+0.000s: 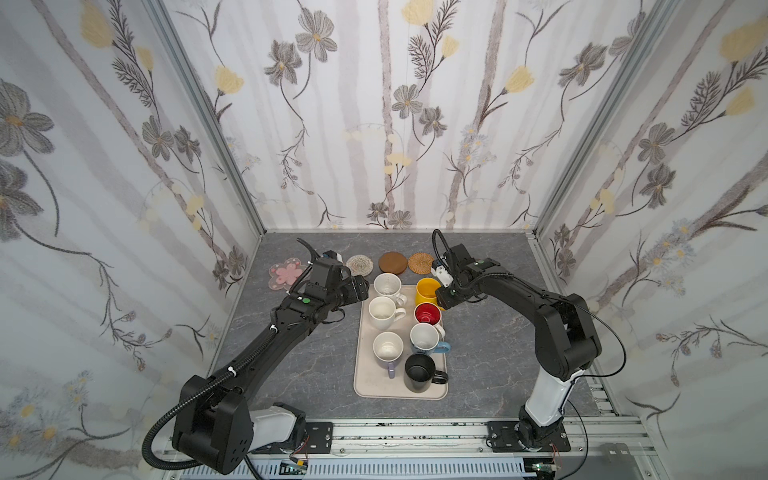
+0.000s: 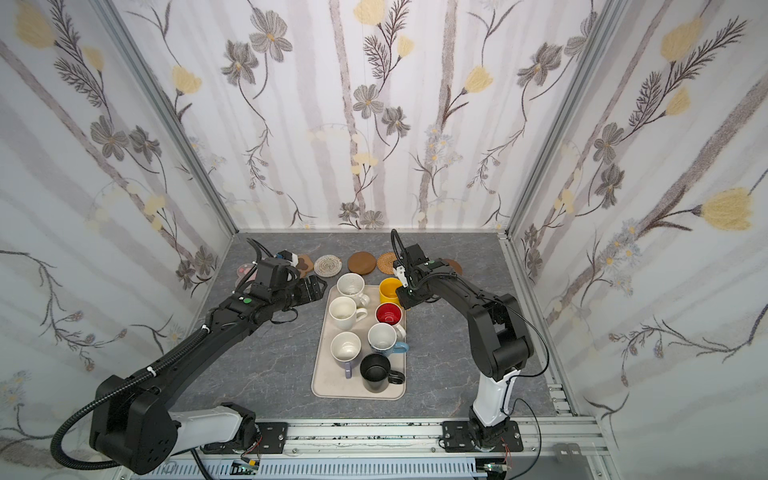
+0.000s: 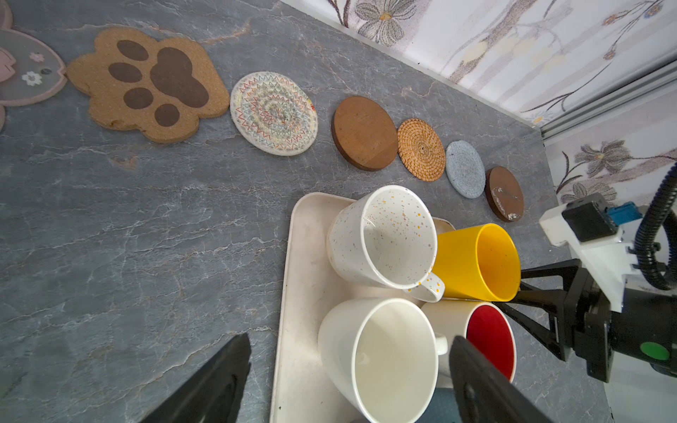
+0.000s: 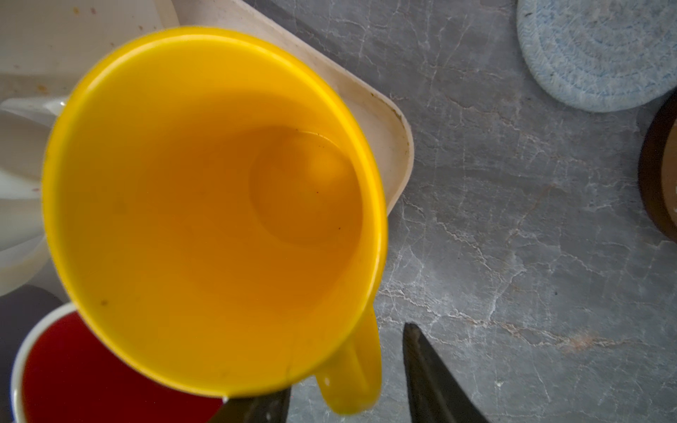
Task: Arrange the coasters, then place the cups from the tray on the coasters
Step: 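Lower the right gripper onto the yellow mug rim and close it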
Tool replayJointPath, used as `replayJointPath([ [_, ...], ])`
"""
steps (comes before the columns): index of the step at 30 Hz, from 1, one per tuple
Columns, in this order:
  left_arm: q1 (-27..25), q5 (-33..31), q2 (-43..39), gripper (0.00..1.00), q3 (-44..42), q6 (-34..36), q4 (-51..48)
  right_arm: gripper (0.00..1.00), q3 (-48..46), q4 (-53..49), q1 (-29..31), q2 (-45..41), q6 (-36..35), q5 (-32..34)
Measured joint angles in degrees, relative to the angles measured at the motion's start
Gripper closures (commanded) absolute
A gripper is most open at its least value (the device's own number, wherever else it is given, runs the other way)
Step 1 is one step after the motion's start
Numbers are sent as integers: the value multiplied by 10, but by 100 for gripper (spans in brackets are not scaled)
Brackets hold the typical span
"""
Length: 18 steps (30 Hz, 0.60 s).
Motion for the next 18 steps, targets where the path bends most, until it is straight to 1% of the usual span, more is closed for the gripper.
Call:
replayJointPath([
  [2,0,0,0,12,0,0,0,52,6,-2,7,7,-1,-3],
  [5,0,-4,-1,12,0,0,0,57,17,-2,14,20,-5,-6],
  [8,0,-12,-2,12,0,5,0,59,24,-2,18,32,-7,-8],
  [14,0,-19,-2,12,-1,6,0,65,25,-2,23,35,-9,-11],
  [16,0,-19,-2,13,-1,7,0,71,25,-2,23,35,-9,-11],
  [18,0,-20,-2,13,-1,7,0,72,25,-1,24,37,-9,-13],
])
